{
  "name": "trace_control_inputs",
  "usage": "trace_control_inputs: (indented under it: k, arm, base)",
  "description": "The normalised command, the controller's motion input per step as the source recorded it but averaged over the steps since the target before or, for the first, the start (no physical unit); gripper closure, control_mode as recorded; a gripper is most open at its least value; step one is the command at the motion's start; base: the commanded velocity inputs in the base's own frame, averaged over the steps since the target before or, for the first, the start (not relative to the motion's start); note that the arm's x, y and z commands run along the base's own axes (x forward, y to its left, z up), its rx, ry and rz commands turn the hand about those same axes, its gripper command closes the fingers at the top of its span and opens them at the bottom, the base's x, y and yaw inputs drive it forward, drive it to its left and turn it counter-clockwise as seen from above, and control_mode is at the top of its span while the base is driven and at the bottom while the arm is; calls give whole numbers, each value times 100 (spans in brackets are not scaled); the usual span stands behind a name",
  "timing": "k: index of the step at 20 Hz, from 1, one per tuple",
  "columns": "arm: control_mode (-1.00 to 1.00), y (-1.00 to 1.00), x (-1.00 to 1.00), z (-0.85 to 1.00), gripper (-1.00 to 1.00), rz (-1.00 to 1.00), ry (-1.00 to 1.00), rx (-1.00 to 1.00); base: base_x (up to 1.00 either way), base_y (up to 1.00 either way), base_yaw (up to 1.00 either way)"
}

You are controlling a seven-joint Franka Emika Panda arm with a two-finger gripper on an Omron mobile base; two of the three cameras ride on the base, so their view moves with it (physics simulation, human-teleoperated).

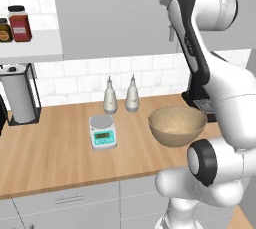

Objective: Open the cabinet, pick up the bread from the cabinet and place it in the basket. Then move the basket to the dining counter.

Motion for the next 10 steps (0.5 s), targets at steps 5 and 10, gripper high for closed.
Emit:
trace_control_inputs:
  k: [5, 10]
  arm:
    - [-100, 0, 7, -7, -100, 1, -1, 11]
    - [-100, 0, 3, -42, -100, 3, -6, 8]
  base:
    - [0, 0, 0]
    - [0, 0, 0]
